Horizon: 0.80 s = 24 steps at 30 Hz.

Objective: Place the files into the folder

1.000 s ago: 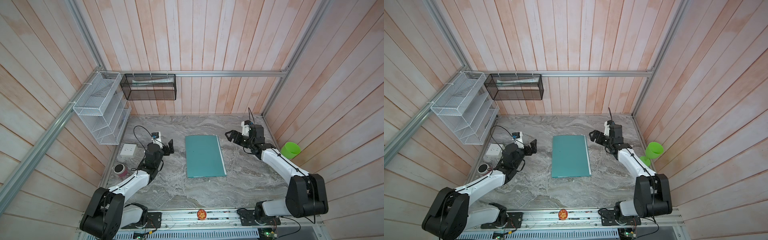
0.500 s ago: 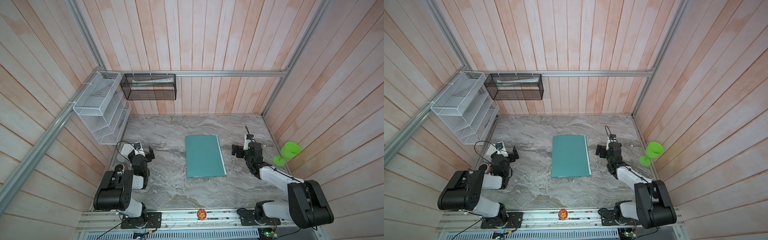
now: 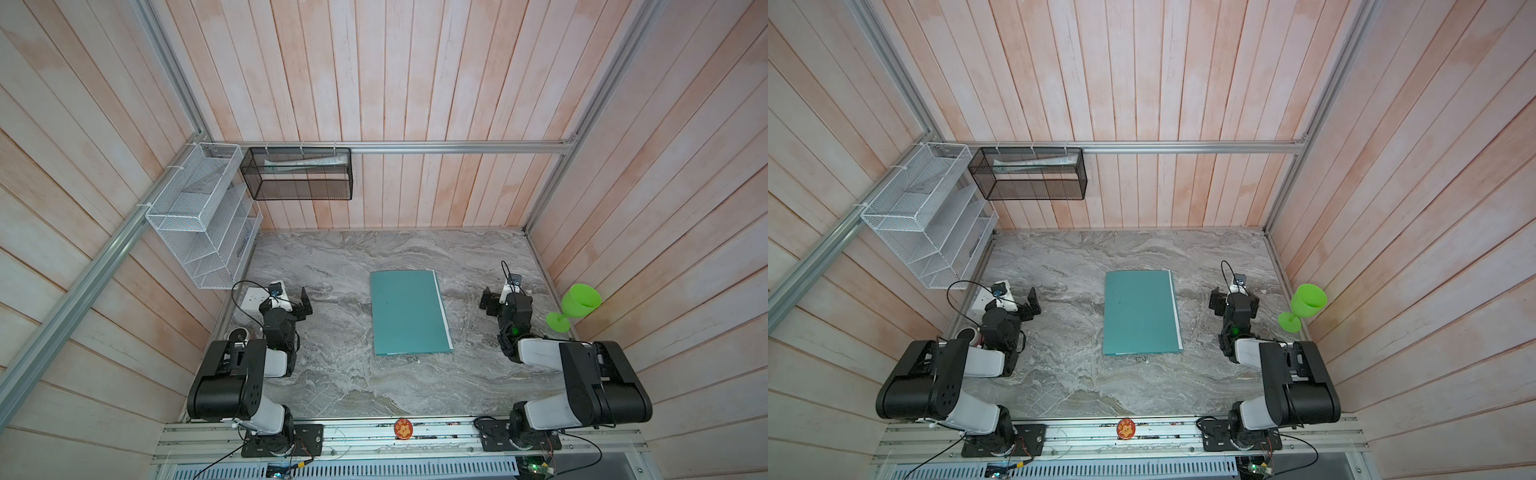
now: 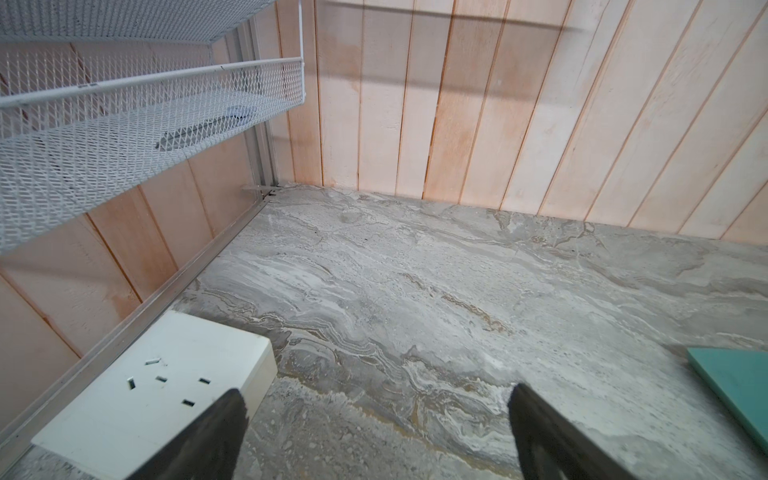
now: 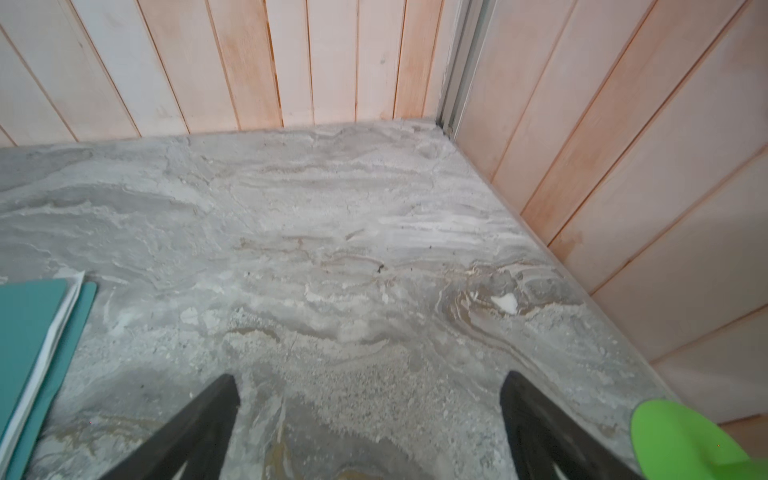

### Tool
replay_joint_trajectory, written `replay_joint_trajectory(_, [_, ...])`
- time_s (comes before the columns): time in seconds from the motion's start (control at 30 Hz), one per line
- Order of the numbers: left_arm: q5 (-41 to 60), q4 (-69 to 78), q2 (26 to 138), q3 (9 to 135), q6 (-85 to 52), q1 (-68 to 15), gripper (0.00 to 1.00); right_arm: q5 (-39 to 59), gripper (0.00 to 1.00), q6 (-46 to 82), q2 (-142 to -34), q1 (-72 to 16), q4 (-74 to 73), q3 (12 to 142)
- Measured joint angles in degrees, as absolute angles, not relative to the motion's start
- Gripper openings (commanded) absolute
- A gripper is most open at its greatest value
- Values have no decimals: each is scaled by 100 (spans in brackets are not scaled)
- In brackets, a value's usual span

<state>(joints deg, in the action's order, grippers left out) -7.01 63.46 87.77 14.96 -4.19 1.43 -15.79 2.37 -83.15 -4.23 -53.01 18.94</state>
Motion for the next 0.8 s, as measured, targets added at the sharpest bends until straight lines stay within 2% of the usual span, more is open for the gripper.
replay_joint_trajectory(0.13, [-681, 6346, 8777, 1496, -421, 143, 100, -1507, 98, 141, -8862, -248, -7255, 799])
replay_joint_trajectory(0.37, [-661, 6344, 8777, 1496, -434, 132, 100, -1450, 98, 344, -8785, 45, -7216, 1203])
replay_joint_trajectory(0.8, [-666, 6316, 8777, 1522, -408, 58, 100, -1431, 98, 423, -8757, 40, -7148, 1216])
